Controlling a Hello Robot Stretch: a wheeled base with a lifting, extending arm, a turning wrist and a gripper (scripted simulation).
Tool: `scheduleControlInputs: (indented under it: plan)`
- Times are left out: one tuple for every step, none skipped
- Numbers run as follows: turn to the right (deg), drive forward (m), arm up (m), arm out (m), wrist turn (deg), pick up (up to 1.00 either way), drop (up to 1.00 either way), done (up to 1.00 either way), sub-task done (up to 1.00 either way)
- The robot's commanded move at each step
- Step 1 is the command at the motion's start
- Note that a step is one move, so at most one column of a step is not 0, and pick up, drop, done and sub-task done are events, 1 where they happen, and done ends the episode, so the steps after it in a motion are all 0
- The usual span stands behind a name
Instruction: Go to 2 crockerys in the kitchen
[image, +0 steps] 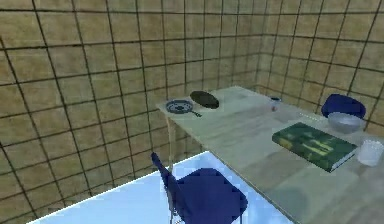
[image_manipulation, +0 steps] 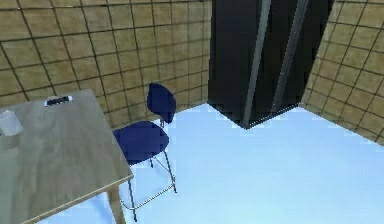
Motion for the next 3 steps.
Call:
scheduleControlInputs:
  plan:
    - [0.0,0.05,0.0,0.0,0.0,0.0,0.0,0.0,0.0]
    - [39.0,0.0,0.0,0.0,0.0,0.0,0.0,0.0,0.0]
    - [0.0,0.0,0.0,0.0,0.0,0.0,0.0,1.0,0.0]
